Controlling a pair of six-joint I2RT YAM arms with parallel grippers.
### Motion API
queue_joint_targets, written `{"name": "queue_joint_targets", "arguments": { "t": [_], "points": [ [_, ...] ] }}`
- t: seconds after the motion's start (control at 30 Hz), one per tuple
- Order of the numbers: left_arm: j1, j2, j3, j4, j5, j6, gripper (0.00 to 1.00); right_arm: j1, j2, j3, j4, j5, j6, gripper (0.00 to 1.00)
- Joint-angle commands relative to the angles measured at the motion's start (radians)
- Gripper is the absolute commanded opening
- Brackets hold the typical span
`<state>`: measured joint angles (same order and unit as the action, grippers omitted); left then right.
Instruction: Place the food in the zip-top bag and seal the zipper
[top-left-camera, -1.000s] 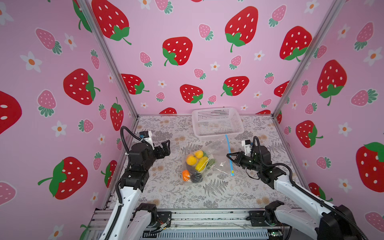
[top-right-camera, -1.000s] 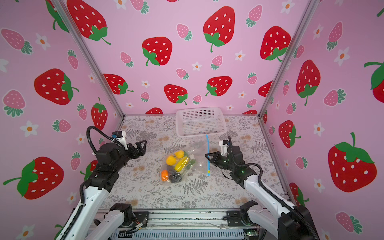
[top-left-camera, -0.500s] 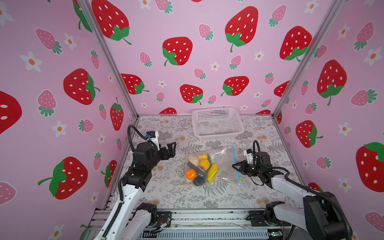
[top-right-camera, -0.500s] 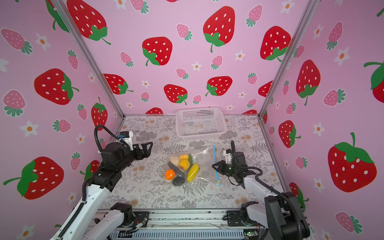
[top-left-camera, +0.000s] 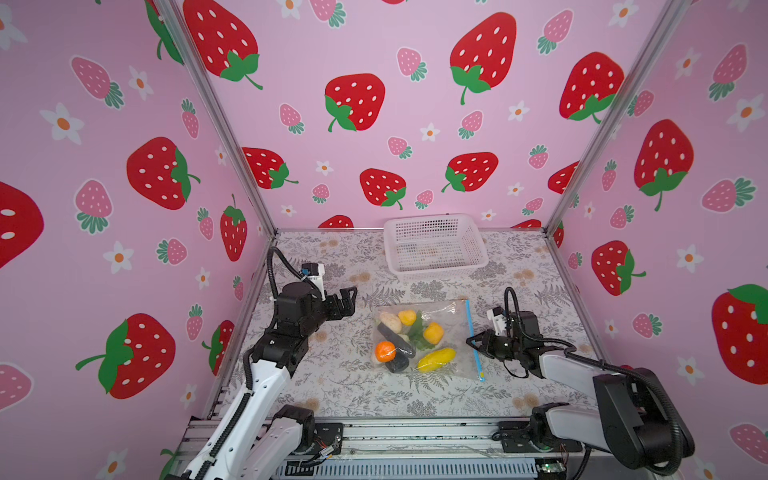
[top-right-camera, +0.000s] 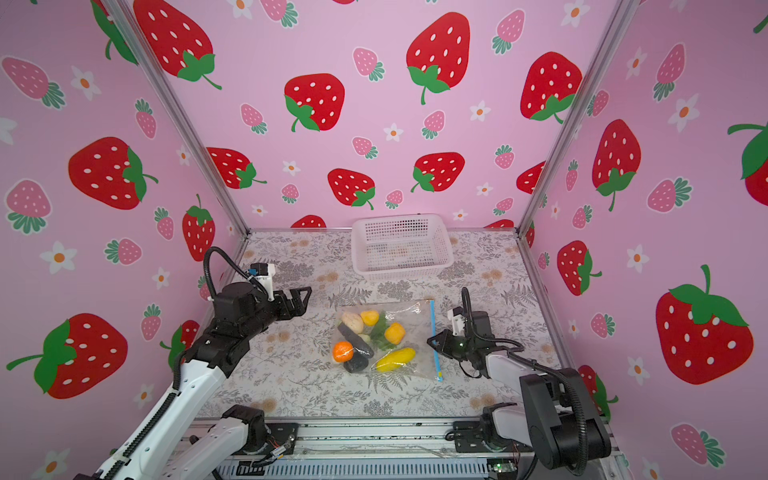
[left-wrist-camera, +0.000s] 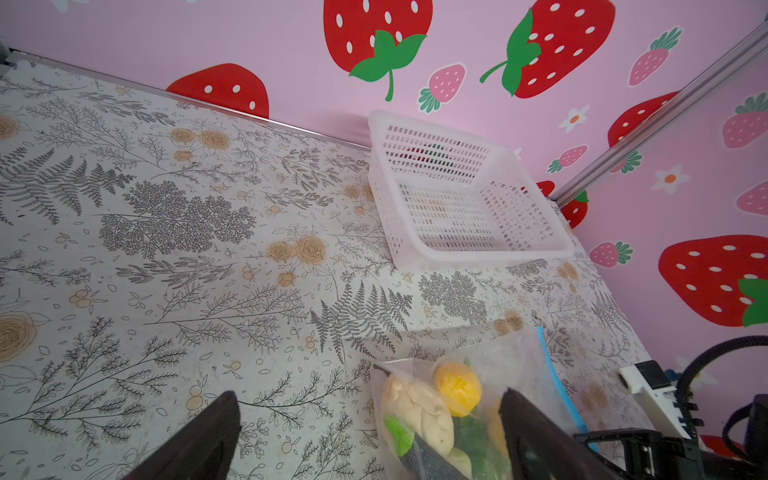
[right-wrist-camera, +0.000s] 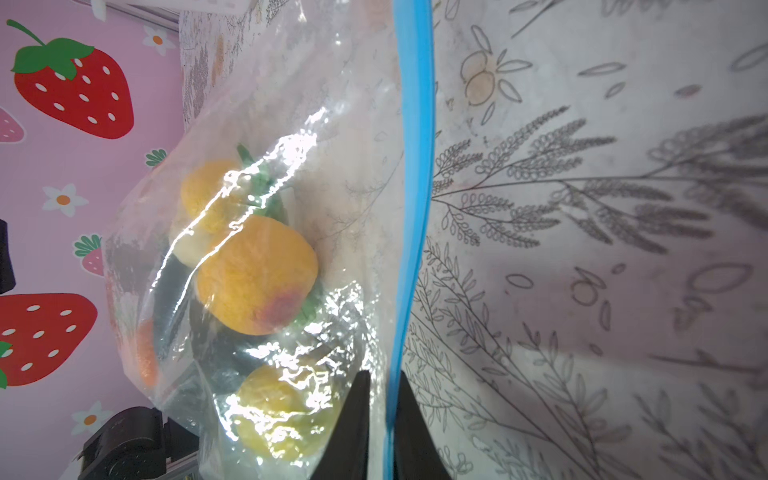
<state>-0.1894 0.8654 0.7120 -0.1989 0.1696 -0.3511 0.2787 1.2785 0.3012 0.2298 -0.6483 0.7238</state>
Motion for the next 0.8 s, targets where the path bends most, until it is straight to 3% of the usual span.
{"name": "queue_joint_targets", "arguments": {
  "t": [0.0,0.23,0.4,0.43,0.77],
  "points": [
    [-0.005,-0.005,-0.010,0.017,0.016,0.010,0.99,-0.006,0.018,-0.009,0.050,-0.026,-0.027,0.19],
    [-0.043,-0.012,-0.020,0.013,0.082,-0.006,0.99,-0.010,-0.046,0.065,0.040,-0.095,-0.064,0.41],
    [-0.140,-0.027,-0.022,-0.021,0.116,-0.048,0.98,-0.010,-0.142,0.133,0.009,-0.084,-0.083,0.51],
    [-0.159,-0.030,-0.023,-0.038,0.125,-0.067,0.98,-0.010,-0.157,0.144,0.010,-0.089,-0.092,0.57],
    [-0.343,-0.050,-0.080,0.018,0.146,-0.204,0.98,0.035,-0.215,0.152,0.101,-0.096,-0.072,0.59]
  ]
}}
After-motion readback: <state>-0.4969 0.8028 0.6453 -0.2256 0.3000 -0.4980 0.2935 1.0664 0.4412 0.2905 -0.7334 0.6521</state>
